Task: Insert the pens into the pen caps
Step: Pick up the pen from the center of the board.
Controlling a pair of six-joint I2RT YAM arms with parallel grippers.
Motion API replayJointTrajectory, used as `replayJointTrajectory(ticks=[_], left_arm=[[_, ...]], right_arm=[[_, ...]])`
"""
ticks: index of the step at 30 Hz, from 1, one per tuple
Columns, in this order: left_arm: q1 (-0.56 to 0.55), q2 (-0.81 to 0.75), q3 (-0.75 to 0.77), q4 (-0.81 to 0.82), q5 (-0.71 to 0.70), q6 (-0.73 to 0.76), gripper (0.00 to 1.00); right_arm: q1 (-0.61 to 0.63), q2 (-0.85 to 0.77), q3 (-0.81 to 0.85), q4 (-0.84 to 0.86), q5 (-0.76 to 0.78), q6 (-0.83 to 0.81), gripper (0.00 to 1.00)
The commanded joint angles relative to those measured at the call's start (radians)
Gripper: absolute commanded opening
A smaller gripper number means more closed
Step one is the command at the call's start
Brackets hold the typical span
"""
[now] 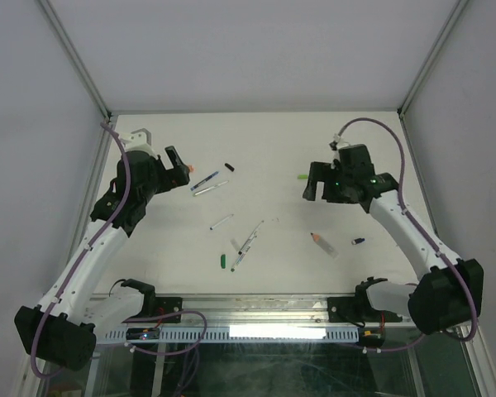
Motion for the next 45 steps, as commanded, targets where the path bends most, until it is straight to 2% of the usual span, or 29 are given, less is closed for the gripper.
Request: replayJointTrajectory(ticks=[1,5,9,15,19,22,25,34,40,45], left_arm=[[0.012,0.003,0.006,0.071,0.034,0.034,0.99],[0.012,0.003,-0.006,0.075,0.042,0.043,0.99],[0.012,-0.004,-0.02,0.075,0.048,0.053,0.99],[0.013,-0.016,-0.043,0.076,0.05,0.042,0.99],[-0.01,0.01,-0.012,0.035,0.04,0.085,0.9],[-0.062,0.029,0.013,-0.003,-0.001,0.111,0.88],[-0.134,0.031,0.009,-0.009,0.021,0.116,0.85],[-0.401,0.093,-0.056,-0.027,0.046,0.03,0.7],[-0.596,0.185,-0.06,-0.03,-0.007,-0.04,0.64],[-0.691,0.244,-0.081,-0.039,-0.008,-0.095,0.58]], right_arm=[[0.131,0.092,0.069,-0.093,0.126,-0.074,0.94],[0.158,0.142,0.053,-0.116,0.141,-0.085,0.9],[0.167,0.143,0.019,-0.071,0.098,-0.087,0.88],[0.257,0.183,0.002,-0.05,0.126,-0.035,0.85],[0.296,0.164,-0.046,0.012,0.137,0.051,0.83],[0.299,0.122,-0.092,0.077,0.155,0.126,0.83],[0.299,0.066,-0.128,0.131,0.175,0.178,0.83],[0.299,-0.107,-0.197,0.219,0.287,0.273,0.86],[0.298,-0.151,-0.249,0.234,0.327,0.316,0.86],[0.297,-0.148,-0.262,0.25,0.294,0.318,0.86]])
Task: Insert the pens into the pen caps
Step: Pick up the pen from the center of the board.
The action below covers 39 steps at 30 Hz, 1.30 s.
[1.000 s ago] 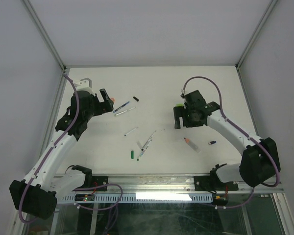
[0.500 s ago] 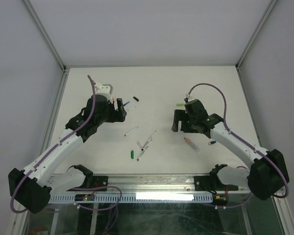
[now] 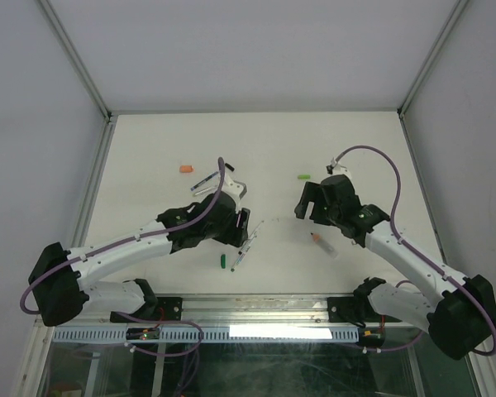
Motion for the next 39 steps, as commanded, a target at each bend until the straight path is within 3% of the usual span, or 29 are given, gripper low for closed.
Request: replayJointTrajectory(ticks=[1,10,39], left_arm=[[-0.059,0.027,-0.022,0.002,-0.02,-0.073,0.56],[-0.122,0.106,-0.063,0.002,0.006,-0.098,0.5],[-0.186,0.356,-0.03,0.025,-0.037,-0.088,0.45]], right_arm=[[-0.001,-0.013,0.003,0.066,0.008,0.027,0.86],[-0.001,-0.004,-0.008,0.078,-0.014,0.025,0.86],[0.0,-0.032,-0.018,0.079,-0.024,0.025,0.84]])
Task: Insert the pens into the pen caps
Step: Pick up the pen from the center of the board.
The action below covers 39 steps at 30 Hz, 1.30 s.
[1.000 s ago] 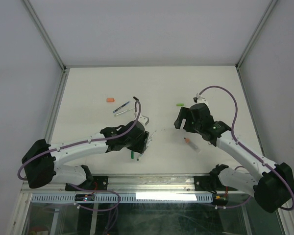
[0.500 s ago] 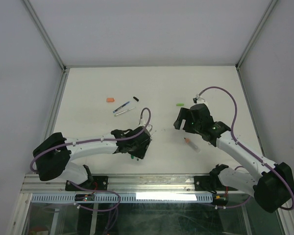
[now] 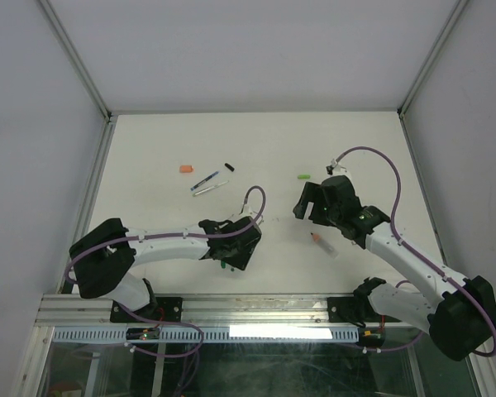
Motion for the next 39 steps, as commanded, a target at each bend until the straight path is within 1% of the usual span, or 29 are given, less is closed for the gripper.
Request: replayJointTrajectory(ticks=[1,11,15,24,32,39], left_arm=[[-0.014,0.045,0.011,0.037,-0.006,0.001,0.44],[-0.023,0.081,0.01,0.034,-0.003,0.017,0.36],[-0.03,0.099,0.017,0.031,-0.001,0.023,0.27],[-0.043,0.091,0.018,0.029,0.006,0.034,0.16],[-0.061,0.03,0.029,0.087,0.056,0.048,0.14],[-0.061,0.034,0.088,0.12,0.077,0.04,0.14]], right_arm=[[0.0,-0.023,0.002,0.048,0.002,0.008,0.84],[-0.001,-0.016,-0.001,0.045,0.024,-0.004,0.84],[-0.001,-0.016,-0.003,0.042,0.031,-0.004,0.84],[-0.001,-0.027,-0.01,0.044,0.041,0.01,0.84],[-0.001,-0.099,-0.057,0.069,0.053,0.09,0.84],[0.002,-0.167,-0.164,0.15,-0.02,0.261,0.81]])
